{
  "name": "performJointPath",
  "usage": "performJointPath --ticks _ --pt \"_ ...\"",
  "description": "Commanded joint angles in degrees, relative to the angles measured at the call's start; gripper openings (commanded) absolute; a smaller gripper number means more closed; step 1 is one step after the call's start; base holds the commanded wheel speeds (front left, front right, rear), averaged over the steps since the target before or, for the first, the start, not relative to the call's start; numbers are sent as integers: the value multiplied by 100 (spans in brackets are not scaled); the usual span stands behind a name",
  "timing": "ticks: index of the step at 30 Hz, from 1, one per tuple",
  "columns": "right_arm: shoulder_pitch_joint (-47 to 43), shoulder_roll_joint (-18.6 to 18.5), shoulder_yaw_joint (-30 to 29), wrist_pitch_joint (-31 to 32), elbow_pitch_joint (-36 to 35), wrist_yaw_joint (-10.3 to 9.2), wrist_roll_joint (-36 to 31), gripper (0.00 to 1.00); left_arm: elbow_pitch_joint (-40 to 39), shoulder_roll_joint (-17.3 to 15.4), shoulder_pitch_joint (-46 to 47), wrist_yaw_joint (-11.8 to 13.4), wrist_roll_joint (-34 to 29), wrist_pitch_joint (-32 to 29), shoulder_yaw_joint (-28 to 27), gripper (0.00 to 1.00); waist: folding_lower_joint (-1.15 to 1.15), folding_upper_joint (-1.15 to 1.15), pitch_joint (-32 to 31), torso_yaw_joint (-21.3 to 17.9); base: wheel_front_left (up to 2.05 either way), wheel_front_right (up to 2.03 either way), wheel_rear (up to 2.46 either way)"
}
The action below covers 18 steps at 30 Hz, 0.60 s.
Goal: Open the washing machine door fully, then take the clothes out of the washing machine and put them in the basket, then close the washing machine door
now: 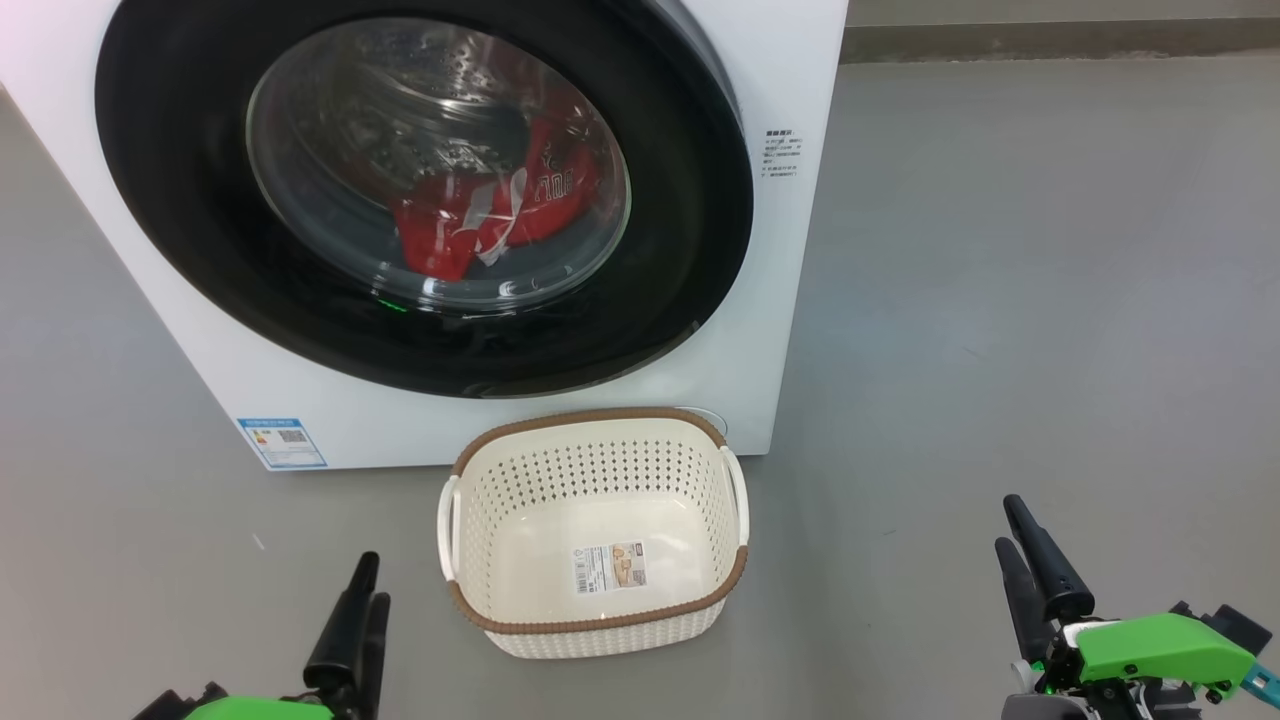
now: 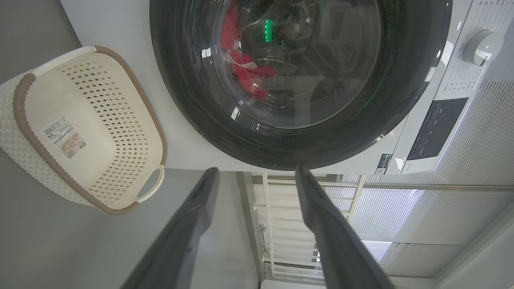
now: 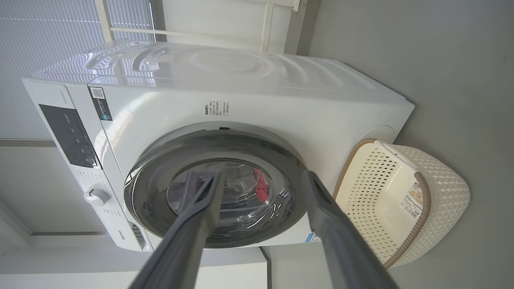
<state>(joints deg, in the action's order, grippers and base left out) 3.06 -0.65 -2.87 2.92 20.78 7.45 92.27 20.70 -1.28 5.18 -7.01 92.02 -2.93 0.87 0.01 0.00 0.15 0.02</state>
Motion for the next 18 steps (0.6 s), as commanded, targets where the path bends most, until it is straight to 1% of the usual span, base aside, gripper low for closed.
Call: performJointPath --ticks 1,8,18 --pt "311 -84 32 -46 -123 2 -56 100 -114 -94 283 -12 -57 24 -17 100 -1 0 0 0 0 0 0" --pt "427 -103 137 -168 -65 2 -348 100 -44 -116 423 -14 -354 157 126 100 -1 0 0 -1 0 0 0" --pt "591 -98 169 -353 25 2 -1068 100 -74 -90 570 30 -1227 344 117 100 -1 0 0 1 0 0 0"
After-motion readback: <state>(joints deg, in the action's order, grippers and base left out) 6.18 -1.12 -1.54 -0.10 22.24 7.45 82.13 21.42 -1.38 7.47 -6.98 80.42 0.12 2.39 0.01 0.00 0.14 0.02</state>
